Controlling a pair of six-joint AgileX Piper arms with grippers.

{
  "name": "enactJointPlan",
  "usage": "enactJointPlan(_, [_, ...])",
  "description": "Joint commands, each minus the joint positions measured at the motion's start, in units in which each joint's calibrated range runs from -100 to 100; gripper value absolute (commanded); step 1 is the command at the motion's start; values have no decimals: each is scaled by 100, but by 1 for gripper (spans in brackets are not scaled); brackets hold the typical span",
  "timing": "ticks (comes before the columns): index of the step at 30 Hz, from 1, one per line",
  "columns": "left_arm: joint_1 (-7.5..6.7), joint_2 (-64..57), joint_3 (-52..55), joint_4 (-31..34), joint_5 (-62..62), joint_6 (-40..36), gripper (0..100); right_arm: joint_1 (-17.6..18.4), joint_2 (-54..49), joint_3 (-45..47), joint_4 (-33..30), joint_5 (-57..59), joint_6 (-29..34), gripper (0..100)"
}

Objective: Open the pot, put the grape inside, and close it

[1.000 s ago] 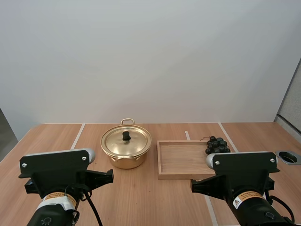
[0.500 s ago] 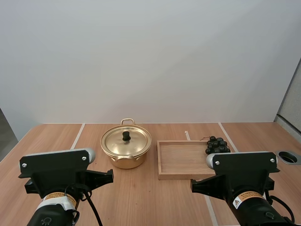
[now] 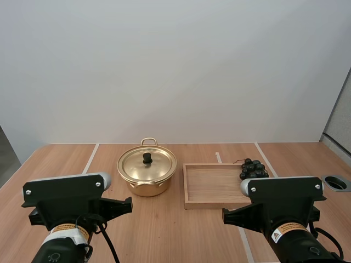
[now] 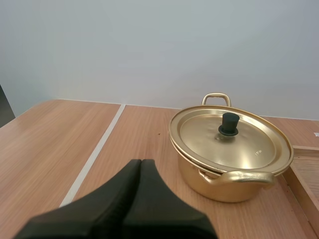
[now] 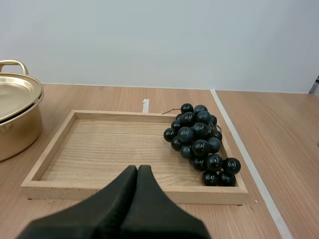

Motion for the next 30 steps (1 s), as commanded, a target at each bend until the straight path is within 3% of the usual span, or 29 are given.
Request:
enactJointPlan(1, [6,-35,12,44,-132,-81,0,5,-40,0,9,-16,0,0])
enactJointPlan(26, [6,-35,12,44,-132,-81,0,5,-40,0,22,-13,0,0])
enactJointPlan(30, [6,-35,12,44,-132,-81,0,5,-40,0,430,-19,0,0])
